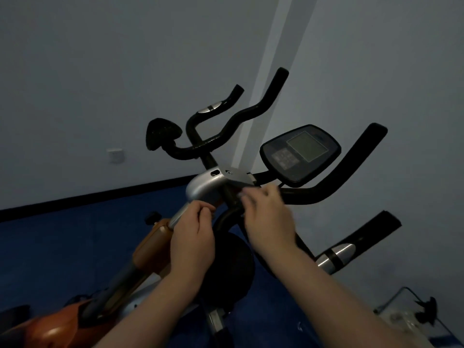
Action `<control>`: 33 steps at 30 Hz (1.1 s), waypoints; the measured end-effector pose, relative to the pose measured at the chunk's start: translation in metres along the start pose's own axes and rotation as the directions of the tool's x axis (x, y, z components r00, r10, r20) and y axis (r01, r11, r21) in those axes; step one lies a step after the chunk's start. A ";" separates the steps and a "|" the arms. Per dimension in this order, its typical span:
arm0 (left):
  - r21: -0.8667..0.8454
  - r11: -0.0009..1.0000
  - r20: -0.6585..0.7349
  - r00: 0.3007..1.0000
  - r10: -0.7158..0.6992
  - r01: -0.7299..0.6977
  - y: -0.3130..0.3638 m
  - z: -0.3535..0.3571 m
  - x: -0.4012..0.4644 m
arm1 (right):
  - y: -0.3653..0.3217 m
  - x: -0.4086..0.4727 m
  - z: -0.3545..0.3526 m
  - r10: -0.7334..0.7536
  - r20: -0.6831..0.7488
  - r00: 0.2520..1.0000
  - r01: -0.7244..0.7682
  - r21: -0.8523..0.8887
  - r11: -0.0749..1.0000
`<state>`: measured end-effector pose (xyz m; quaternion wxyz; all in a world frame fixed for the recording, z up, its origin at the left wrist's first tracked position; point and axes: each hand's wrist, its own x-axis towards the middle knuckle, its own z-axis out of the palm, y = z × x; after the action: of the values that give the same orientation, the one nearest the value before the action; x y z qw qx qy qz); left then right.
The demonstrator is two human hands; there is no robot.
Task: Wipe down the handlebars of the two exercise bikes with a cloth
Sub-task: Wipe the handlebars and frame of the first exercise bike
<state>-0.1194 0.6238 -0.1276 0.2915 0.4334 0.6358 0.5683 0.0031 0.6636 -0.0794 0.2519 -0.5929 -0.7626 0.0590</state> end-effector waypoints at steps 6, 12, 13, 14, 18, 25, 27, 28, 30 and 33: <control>-0.017 1.000 -0.036 0.999 0.000 -0.001 0.001 -0.002 0.001 | 0.001 0.031 -0.017 -0.118 0.230 0.966 0.078 0.176 0.981; -0.018 1.000 -0.016 1.000 -0.015 0.015 0.001 -0.001 0.001 | 0.004 0.011 0.002 0.041 -0.034 0.999 -0.039 0.048 0.998; -0.021 1.000 -0.007 1.000 -0.014 0.014 0.001 -0.001 0.001 | 0.001 0.004 0.007 0.031 0.020 0.999 -0.033 0.119 0.992; -0.023 1.000 0.003 1.000 -0.013 0.013 0.001 -0.001 0.001 | -0.001 0.000 0.009 0.013 0.085 0.996 -0.030 0.194 0.981; -0.037 0.999 0.017 1.000 -0.009 0.009 0.002 -0.002 0.001 | -0.008 0.005 -0.004 -0.136 0.450 0.883 -0.021 0.327 0.945; -0.038 0.999 0.010 1.000 -0.026 0.026 0.004 -0.002 -0.001 | 0.013 0.043 -0.037 0.071 0.053 0.996 -0.080 0.208 0.975; -0.042 0.999 0.009 1.000 -0.025 0.025 0.004 -0.002 -0.001 | 0.003 0.024 -0.013 0.012 -0.061 0.998 -0.017 -0.092 0.996; -0.040 0.999 0.017 1.000 -0.018 0.019 0.004 -0.002 0.000 | -0.005 0.014 -0.002 -0.017 -0.017 1.000 0.016 -0.087 0.996; -0.032 0.999 0.042 0.999 0.006 -0.005 0.003 -0.003 0.001 | -0.010 0.002 0.005 -0.074 0.214 0.974 0.042 0.149 0.988; -0.047 0.999 0.035 0.999 0.014 -0.013 0.000 -0.003 -0.001 | 0.010 0.014 -0.023 -0.084 0.403 0.911 -0.104 0.423 0.900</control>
<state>-0.1218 0.6208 -0.1276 0.3089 0.4407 0.6140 0.5774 0.0201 0.6753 -0.0592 0.2114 -0.4996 -0.7623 0.3530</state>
